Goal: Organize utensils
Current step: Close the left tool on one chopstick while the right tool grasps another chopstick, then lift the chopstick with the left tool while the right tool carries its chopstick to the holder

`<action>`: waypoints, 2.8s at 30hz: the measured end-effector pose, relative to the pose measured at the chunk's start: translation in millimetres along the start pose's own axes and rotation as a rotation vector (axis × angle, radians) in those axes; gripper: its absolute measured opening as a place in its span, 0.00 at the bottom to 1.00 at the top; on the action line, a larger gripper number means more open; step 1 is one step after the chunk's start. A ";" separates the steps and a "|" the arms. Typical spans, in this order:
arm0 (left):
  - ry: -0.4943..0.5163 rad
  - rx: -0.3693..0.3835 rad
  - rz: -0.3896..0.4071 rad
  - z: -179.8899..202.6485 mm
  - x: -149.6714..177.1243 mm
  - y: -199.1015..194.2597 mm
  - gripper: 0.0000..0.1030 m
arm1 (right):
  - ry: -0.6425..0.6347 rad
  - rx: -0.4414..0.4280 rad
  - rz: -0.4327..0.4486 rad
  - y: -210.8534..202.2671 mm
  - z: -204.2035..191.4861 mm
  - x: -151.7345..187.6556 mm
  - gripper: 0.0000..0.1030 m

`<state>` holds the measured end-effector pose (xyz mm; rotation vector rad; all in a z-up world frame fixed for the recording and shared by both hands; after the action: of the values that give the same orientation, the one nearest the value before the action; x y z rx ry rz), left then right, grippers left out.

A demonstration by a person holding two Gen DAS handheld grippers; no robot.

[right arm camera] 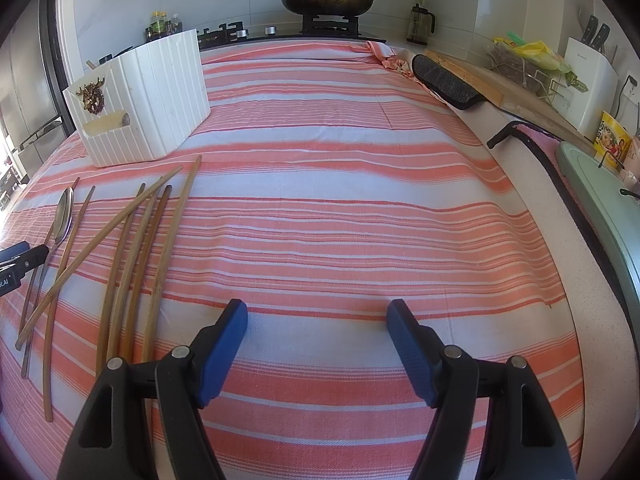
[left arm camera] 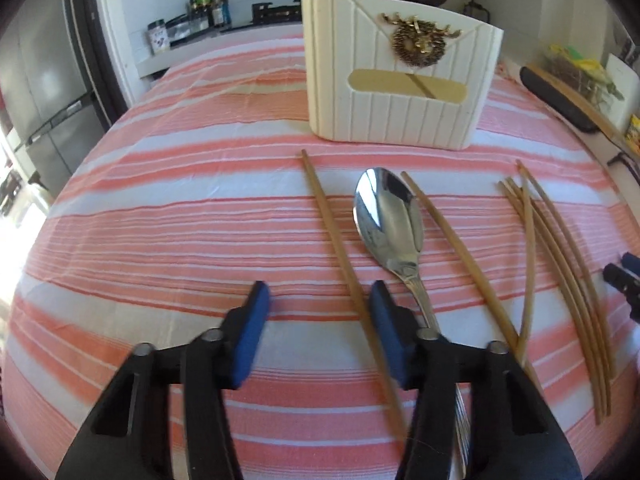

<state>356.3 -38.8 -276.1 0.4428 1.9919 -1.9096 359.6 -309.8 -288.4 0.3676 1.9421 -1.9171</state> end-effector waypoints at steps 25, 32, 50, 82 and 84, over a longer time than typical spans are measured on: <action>-0.052 -0.011 -0.076 -100.0 71.6 -34.7 0.07 | -0.093 0.041 -0.157 -30.6 -23.5 55.3 0.07; -0.022 0.175 -0.162 -97.5 57.6 -28.0 0.66 | -0.106 -0.043 -0.177 -38.9 -15.6 67.6 0.48; 0.123 0.089 -0.300 -96.8 -20.7 23.6 0.40 | -0.181 -0.066 -0.306 10.7 -27.9 -13.8 0.45; -0.011 0.428 0.366 -109.4 -139.0 -236.0 0.03 | -0.140 -0.262 0.394 -240.0 -67.4 -131.5 0.06; -0.021 0.429 0.412 -102.6 -166.1 -248.1 0.03 | -0.142 -0.274 0.436 -250.8 -76.0 -155.6 0.06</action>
<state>389.2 54.7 23.8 0.8632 1.3316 -2.0382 380.1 -229.4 4.9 0.5102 1.8173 -1.3485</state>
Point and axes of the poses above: each gripper's, at about its wrist camera, not at the fingertips, and y roughly the way its jaws point, z to its right, x to its underside, the point moved 9 cm from there along y, roughly the way its jaws point, and after that the axes turned 11 degrees about -z, right-handed, at the moved point
